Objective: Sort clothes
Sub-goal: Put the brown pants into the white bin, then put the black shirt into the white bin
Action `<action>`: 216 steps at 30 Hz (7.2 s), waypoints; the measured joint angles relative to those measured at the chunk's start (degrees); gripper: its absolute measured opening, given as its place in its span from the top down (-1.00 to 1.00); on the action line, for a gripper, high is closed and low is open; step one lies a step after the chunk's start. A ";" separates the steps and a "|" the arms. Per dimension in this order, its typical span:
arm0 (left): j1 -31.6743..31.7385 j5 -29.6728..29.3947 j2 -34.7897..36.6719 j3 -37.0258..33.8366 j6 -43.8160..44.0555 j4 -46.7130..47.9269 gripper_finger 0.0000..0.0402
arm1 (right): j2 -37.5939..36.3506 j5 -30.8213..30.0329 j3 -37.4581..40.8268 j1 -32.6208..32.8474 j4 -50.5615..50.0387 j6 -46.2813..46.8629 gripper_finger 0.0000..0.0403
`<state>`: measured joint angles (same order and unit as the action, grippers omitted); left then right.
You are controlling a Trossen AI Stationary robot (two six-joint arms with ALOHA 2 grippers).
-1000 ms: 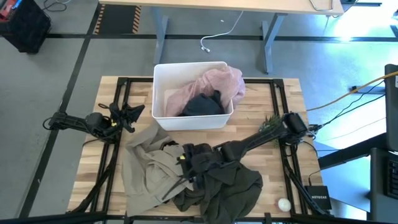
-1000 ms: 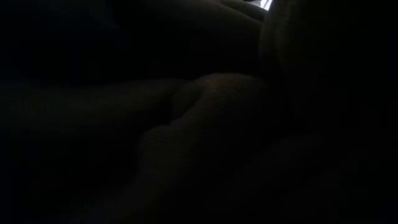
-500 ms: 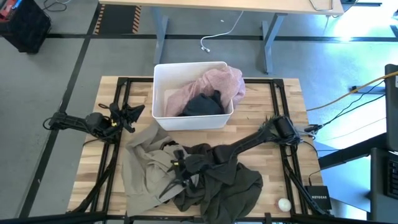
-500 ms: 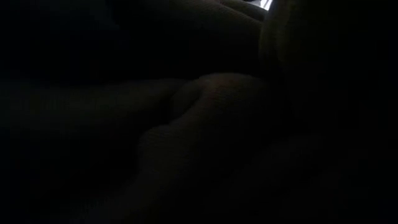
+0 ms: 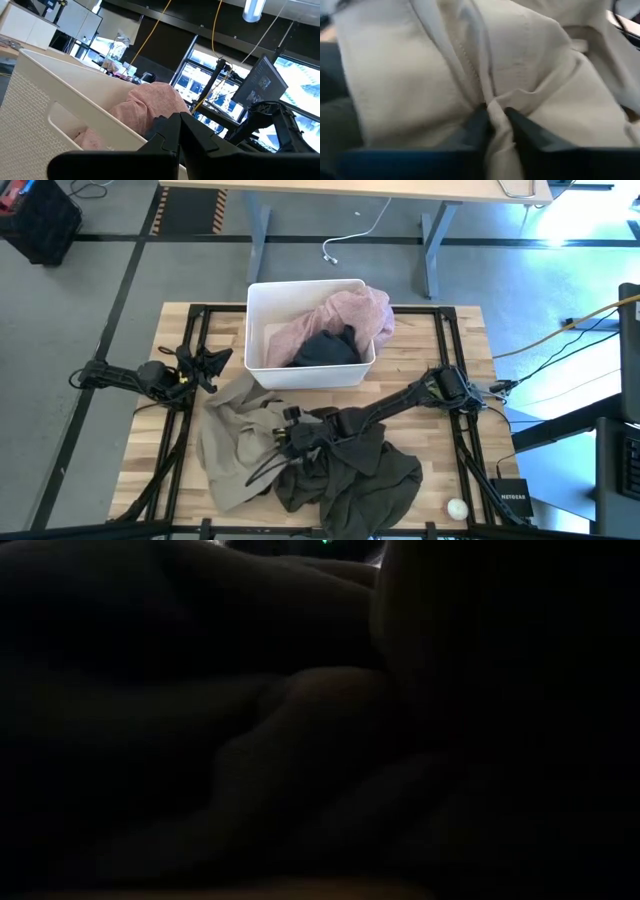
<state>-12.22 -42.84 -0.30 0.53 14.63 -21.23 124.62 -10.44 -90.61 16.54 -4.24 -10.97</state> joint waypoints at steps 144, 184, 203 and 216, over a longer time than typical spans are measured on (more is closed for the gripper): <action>0.02 0.21 0.02 0.01 1.77 1.14 0.98 | -23.26 -12.29 -22.29 -7.31 -18.94 -12.95 0.86; 0.02 -0.84 0.00 -0.01 0.43 1.19 0.98 | -18.13 -13.50 -42.55 -26.28 -39.72 -4.32 0.29; 0.02 -0.84 0.04 0.00 1.36 1.31 0.98 | -23.71 -17.36 -42.51 -22.42 -81.77 10.72 -0.02; 0.02 -0.84 0.02 -0.01 1.01 1.33 0.98 | -30.20 -20.37 -33.56 -17.07 -83.14 13.76 -0.02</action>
<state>-12.21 -43.68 -0.27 0.52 15.64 -19.90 94.42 -30.80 -124.17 -0.53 -87.38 2.79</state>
